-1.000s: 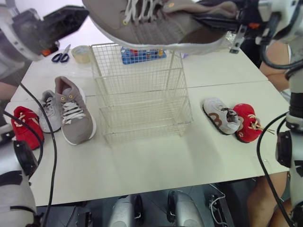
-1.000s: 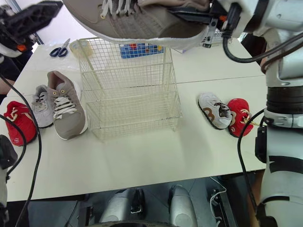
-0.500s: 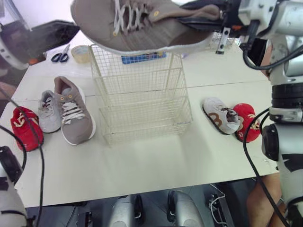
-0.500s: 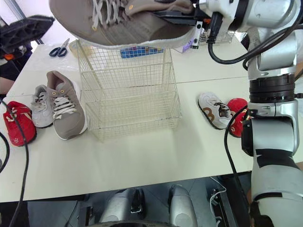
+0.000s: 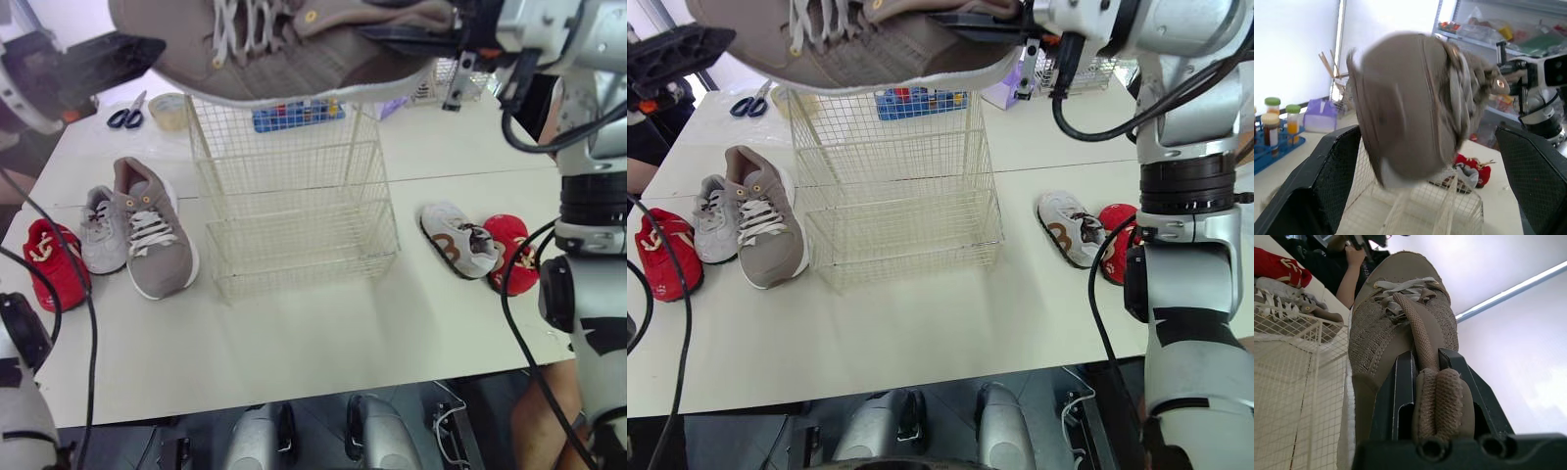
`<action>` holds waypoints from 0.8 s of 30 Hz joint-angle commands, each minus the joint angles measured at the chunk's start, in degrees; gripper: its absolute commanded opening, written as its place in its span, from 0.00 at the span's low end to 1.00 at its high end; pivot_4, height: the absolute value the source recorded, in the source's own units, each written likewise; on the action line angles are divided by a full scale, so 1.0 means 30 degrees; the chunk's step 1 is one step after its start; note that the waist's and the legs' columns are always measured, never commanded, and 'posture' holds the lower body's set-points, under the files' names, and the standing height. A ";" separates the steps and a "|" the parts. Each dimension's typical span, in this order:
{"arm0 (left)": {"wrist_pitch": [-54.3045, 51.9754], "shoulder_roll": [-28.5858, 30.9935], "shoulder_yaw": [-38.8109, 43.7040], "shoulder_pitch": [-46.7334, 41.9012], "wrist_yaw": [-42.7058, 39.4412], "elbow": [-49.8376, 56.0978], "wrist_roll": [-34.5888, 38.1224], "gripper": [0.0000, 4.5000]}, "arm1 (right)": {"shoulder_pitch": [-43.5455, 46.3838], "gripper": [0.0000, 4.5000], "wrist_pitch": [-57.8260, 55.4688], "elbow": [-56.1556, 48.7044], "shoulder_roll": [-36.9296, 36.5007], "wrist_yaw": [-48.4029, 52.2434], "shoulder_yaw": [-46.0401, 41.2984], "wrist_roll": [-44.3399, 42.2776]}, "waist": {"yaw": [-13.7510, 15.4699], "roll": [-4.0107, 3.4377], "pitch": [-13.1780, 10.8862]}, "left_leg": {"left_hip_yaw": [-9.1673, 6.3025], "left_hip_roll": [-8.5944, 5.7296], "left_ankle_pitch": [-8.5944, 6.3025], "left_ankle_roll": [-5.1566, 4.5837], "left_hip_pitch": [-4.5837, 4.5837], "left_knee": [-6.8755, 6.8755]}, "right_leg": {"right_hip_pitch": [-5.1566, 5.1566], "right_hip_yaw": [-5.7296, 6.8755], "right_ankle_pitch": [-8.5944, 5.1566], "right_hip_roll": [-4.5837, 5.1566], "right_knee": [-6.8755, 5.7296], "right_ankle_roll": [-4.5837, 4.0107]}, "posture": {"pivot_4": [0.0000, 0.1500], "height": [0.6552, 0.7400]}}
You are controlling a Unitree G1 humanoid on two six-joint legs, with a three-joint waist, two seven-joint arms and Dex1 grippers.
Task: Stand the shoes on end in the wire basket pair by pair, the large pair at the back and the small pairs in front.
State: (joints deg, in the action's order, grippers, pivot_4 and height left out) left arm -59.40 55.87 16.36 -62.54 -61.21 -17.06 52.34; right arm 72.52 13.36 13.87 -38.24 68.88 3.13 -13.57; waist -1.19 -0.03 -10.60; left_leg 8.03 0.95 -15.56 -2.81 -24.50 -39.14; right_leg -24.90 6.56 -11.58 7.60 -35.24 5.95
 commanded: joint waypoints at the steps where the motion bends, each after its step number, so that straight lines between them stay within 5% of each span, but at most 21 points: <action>1: 0.0417 0.0080 -0.0237 -0.0684 -0.0606 -0.0477 -0.0585 1.00 | 0.0200 0.05 0.0158 -0.1252 0.0091 -0.0188 -0.0425 -0.0471 | -0.0009 0.0000 0.0000 | 0.0002 0.0001 0.0002 0.0001 0.0000 0.0000 | -0.0002 0.0001 0.0000 -0.0003 0.0000 0.0000 | 1.00 1.00; 9: 0.1399 -0.0098 -0.1524 -0.0522 -0.1732 -0.1036 -0.2319 1.00 | 0.0213 0.05 0.0239 -0.1703 0.0021 0.0145 -0.0247 -0.0424 | 0.0007 0.0001 0.0000 | 0.0002 0.0000 0.0002 0.0001 -0.0002 -0.0003 | 0.0001 0.0000 0.0000 -0.0001 0.0000 0.0000 | 1.00 1.00; 16: 0.0575 -0.0481 -0.1112 -0.0696 -0.2195 -0.1516 -0.2132 0.28 | -0.0204 0.05 -0.0446 -0.2801 0.0026 0.0322 -0.0286 -0.0773 | -0.0006 0.0001 0.0000 | -0.0001 0.0002 0.0003 0.0000 -0.0002 -0.0003 | -0.0001 0.0000 0.0000 -0.0001 -0.0002 0.0000 | 1.00 1.00; 18: 0.0401 -0.0630 -0.0895 -0.0646 -0.2099 -0.1563 -0.1966 0.14 | -0.0409 0.05 -0.0696 -0.3037 0.0010 0.0275 -0.0293 -0.0725 | 0.0005 0.0001 0.0000 | -0.0001 0.0003 0.0003 -0.0002 -0.0002 -0.0005 | -0.0001 0.0000 0.0000 -0.0001 -0.0008 0.0000 | 1.00 1.00; 24: -0.0638 -0.1466 0.1304 0.0531 -0.0038 -0.0365 -0.0751 0.14 | -0.0964 0.71 -0.2947 -0.3336 -0.0804 -0.0018 -0.0539 -0.0674 | 0.0013 0.0002 0.0000 | -0.0007 0.0001 0.0004 -0.0002 -0.0002 -0.0009 | 0.0002 -0.0001 0.0000 0.0003 -0.0020 0.0001 | 1.00 1.00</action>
State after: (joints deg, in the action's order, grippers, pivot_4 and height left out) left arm -60.78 51.14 15.58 -60.48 -62.81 -20.60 47.16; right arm 69.59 6.44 5.34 -39.27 69.66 3.88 -14.76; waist -1.15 -0.02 -10.60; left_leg 8.00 0.96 -15.55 -2.82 -24.51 -39.17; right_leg -24.89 6.56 -11.58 7.61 -35.30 5.95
